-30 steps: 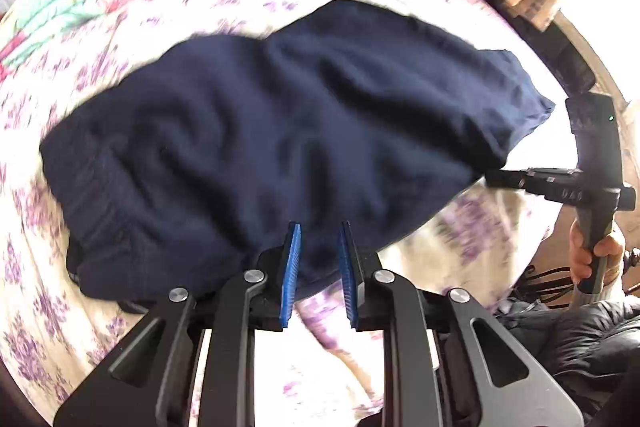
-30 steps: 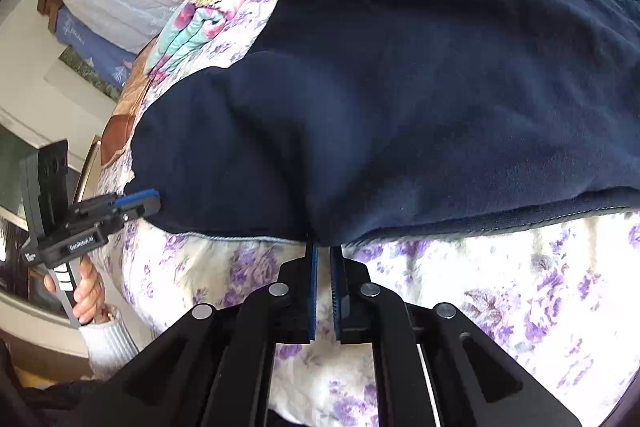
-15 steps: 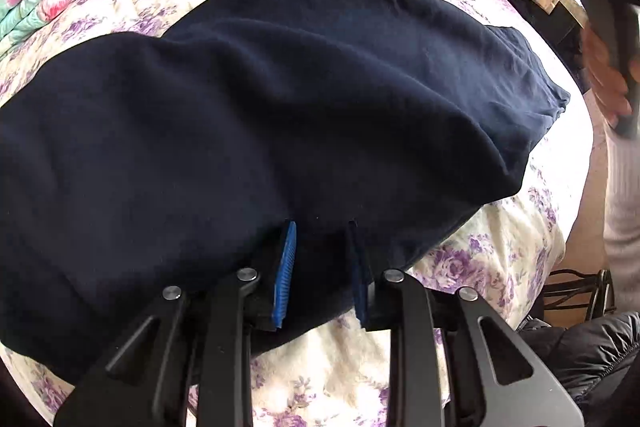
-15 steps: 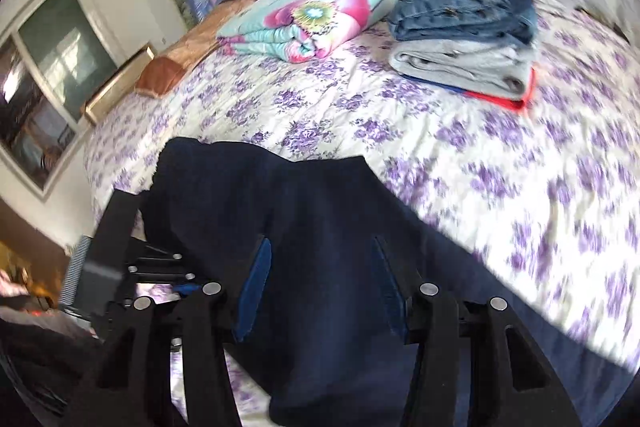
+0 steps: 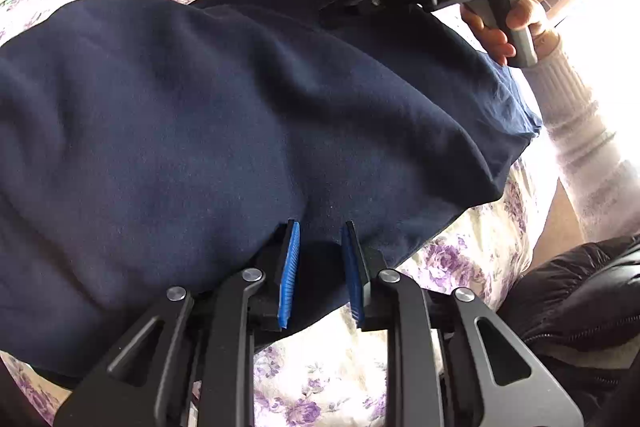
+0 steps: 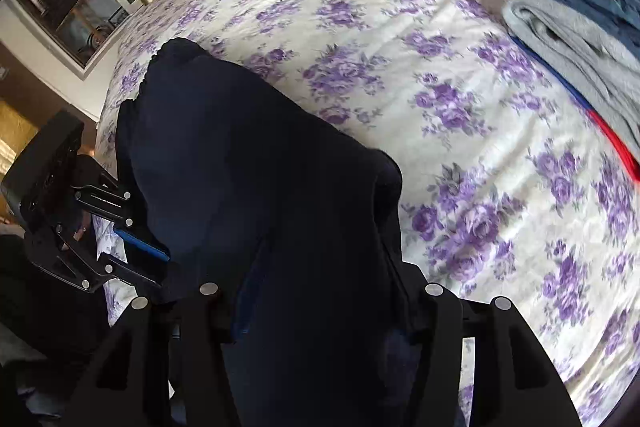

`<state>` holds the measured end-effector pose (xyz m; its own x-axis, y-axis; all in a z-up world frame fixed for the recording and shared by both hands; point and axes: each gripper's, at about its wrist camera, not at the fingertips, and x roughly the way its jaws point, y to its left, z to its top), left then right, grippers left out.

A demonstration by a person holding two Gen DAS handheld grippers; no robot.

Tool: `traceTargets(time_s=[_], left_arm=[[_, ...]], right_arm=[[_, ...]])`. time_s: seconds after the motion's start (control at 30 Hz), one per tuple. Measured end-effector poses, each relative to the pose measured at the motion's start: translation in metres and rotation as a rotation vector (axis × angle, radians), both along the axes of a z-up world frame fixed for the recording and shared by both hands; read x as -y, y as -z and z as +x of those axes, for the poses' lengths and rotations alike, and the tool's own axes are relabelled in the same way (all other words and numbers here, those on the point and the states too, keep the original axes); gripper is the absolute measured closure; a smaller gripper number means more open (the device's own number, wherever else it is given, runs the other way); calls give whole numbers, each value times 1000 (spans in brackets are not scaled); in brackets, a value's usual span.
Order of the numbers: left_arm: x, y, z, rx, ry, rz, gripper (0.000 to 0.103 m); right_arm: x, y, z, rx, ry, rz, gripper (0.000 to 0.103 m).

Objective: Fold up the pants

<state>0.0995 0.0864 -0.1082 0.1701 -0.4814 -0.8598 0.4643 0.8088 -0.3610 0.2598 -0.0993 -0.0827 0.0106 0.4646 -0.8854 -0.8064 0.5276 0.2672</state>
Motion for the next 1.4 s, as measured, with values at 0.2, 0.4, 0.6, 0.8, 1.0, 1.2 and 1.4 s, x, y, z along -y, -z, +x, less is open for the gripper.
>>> traceTargets(time_s=[0.2, 0.4, 0.6, 0.8, 1.0, 1.2, 1.4], left_arm=[[8, -9, 7, -9, 1, 56, 81], [-13, -16, 3, 3, -56, 58, 81], [-51, -28, 25, -6, -222, 121, 84], [-93, 2, 37, -124, -334, 10, 101], [-83, -17, 30, -50, -294, 70, 100], [-36, -86, 37, 128, -186, 81, 52], [62, -82, 114, 93, -137, 109, 51]], right_arm=[[-7, 1, 27, -46, 53, 137, 50], [-1, -13, -1, 114, 65, 104, 99], [-5, -21, 15, 257, 291, -2, 100], [-17, 36, 42, 204, 336, -90, 99], [8, 15, 51, 87, 408, -76, 53], [63, -69, -16, 332, 638, -80, 23], [75, -47, -128, 199, 706, 8, 44]])
